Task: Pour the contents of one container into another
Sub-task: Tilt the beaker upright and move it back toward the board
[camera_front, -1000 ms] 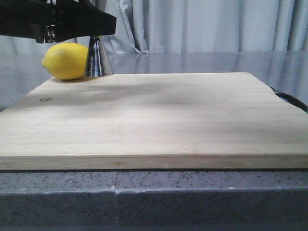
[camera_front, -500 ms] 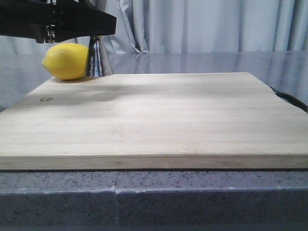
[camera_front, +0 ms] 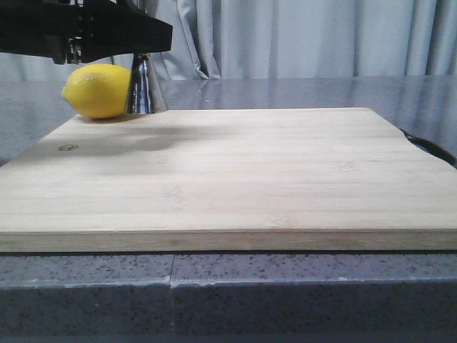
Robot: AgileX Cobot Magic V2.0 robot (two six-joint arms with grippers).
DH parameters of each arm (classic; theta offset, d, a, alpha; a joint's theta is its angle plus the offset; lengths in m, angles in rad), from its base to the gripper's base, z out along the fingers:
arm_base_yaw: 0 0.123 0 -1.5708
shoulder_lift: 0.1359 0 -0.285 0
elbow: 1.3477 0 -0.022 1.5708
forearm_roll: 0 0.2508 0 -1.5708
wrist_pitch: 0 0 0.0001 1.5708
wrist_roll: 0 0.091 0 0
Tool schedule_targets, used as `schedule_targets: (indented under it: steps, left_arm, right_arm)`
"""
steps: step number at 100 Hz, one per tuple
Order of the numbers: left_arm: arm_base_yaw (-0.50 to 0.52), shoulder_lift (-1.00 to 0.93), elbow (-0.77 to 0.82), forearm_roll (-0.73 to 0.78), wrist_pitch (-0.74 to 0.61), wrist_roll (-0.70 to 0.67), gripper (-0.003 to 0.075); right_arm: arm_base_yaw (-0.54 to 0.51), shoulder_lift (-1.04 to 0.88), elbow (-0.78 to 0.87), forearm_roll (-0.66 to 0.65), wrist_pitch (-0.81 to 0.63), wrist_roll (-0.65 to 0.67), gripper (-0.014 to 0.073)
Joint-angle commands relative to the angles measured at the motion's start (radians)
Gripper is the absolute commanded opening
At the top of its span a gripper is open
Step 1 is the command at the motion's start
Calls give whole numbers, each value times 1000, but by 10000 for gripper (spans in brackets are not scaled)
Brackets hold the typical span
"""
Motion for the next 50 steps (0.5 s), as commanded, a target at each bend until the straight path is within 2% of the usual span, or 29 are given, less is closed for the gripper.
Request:
schedule_targets:
  steps: [1,26,50]
  left_arm:
    - [-7,-37,-31,-85,102,-8,185]
    - [-7,-37,-31,-85,102,-8,185]
    - [-7,-37,-31,-85,102,-8,185]
  right_arm:
    - [-32,-46,69,58,-206,3,297]
    - [-36,-47,357,98,-589,23,297]
    - [-36,23,464,108,-763,24,297]
